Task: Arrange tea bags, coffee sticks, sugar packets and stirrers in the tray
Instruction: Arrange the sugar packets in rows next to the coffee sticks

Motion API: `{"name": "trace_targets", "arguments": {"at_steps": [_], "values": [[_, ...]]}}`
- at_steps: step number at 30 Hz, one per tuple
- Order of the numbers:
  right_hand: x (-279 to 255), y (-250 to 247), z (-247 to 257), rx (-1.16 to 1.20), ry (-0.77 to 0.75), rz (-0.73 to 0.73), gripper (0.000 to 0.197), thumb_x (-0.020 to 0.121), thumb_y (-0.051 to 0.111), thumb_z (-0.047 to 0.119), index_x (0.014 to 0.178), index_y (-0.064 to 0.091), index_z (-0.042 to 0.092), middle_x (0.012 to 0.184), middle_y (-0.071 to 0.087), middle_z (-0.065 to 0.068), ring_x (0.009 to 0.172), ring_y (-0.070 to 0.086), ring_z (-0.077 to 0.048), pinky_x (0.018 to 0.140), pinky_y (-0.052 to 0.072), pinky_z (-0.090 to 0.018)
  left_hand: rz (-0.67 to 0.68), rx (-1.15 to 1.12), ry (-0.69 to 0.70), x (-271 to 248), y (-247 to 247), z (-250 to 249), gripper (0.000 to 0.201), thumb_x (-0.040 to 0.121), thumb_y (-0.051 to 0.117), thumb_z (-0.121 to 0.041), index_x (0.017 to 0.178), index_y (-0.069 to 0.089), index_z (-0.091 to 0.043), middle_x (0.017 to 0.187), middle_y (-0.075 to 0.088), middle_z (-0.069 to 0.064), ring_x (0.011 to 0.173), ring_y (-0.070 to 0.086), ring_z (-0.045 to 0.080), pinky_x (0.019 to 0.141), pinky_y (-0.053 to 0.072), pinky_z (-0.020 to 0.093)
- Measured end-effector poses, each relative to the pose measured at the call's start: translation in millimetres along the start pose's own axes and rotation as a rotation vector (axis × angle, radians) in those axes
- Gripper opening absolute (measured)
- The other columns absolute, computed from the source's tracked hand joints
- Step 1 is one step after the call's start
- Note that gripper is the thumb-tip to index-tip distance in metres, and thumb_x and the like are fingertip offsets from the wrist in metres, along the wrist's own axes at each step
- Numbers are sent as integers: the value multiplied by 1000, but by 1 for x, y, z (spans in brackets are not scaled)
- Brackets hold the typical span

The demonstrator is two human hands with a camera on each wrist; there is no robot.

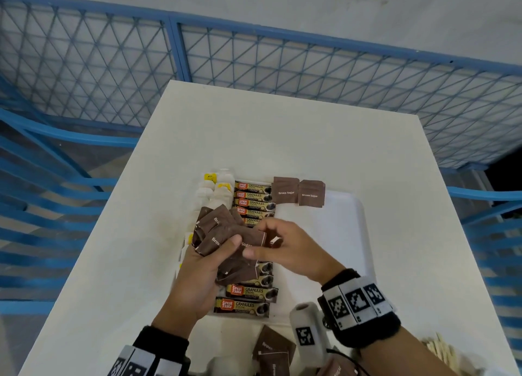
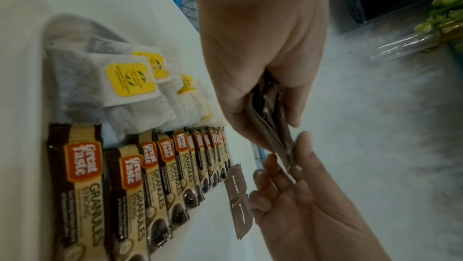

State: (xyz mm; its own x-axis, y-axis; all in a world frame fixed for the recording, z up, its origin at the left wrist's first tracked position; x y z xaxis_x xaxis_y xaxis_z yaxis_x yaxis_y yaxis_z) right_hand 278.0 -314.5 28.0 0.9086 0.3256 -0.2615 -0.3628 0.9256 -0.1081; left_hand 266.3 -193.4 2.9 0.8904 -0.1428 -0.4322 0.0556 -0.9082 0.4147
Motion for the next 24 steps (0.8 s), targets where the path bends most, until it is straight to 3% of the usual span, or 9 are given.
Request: {"name": "trace_targets", "arguments": {"at_steps": [2, 4, 7, 11, 15, 17, 20, 24], "values": [[0, 1, -5, 27, 22, -14, 14, 79, 73, 12, 84, 62, 17, 79, 62, 5, 74, 58, -9, 71, 49, -22, -14, 25, 1, 1, -3, 1, 36, 71, 63, -14, 107, 65, -11, 95, 73, 9, 88, 71, 22, 64, 58, 33], [1, 0, -11, 74, 39, -34, 12, 81, 70, 10, 86, 62, 17, 80, 62, 3, 74, 58, -9, 68, 49, -19, -14, 40, 1, 0, -4, 1, 34, 73, 61, -16, 107, 65, -16, 95, 74, 6, 89, 71, 22, 68, 59, 35], [4, -7, -21, 212, 73, -72, 12, 84, 65, 5, 94, 61, 9, 85, 63, -1, 73, 59, -10, 59, 48, -17, -28, 1, -3, 0, -7, 1, 33, 76, 60, -15, 109, 64, -18, 94, 74, 5, 87, 71, 22, 64, 59, 34], [7, -41, -37, 314, 113, -218, 17, 84, 62, 0, 101, 61, -2, 84, 68, -5, 72, 65, -11, 64, 53, -19, -66, -39, -19, 0, -15, 2, 37, 79, 60, -10, 115, 61, -16, 96, 73, 6, 85, 71, 21, 59, 58, 36], [12, -100, -64, 106, 171, -481, 17, 82, 65, 0, 99, 65, -1, 85, 69, -8, 75, 64, -17, 70, 56, -21, -63, -47, -22, -1, -18, 1, 34, 83, 57, -8, 116, 61, -15, 94, 73, 3, 84, 72, 18, 59, 57, 34], [14, -124, -71, -56, 195, -581, 15, 83, 67, 4, 98, 67, 4, 85, 67, -9, 76, 63, -19, 76, 57, -28, -67, -45, -30, 0, -20, 2, 31, 85, 56, -7, 113, 62, -17, 94, 73, 3, 84, 72, 19, 58, 57, 34], [20, -141, -74, -272, 234, -606, 3, 85, 66, 11, 87, 66, 10, 72, 59, -1, 73, 57, -19, 69, 48, -25, -68, -48, -43, -1, -22, 5, 26, 88, 52, -4, 105, 64, -20, 94, 72, 5, 87, 70, 22, 60, 58, 35], [30, -148, -68, -439, 234, -614, 13, 84, 65, 12, 91, 65, 1, 74, 51, -3, 72, 47, -17, 61, 37, -19, -60, -86, -62, 0, -22, 7, 25, 89, 48, -3, 100, 64, -19, 88, 73, 5, 81, 70, 21, 60, 58, 36]]}}
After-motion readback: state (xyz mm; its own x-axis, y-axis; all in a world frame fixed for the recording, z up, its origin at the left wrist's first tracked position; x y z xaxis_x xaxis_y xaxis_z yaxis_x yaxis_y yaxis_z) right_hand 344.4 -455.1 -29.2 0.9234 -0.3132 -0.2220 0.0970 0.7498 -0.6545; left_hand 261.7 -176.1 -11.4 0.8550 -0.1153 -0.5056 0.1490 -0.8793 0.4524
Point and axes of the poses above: each hand's wrist, its own x-axis towards the middle knuckle, its own y-axis out of the palm, z = x × y, the point moved 10 cm from there along x, towards the middle knuckle
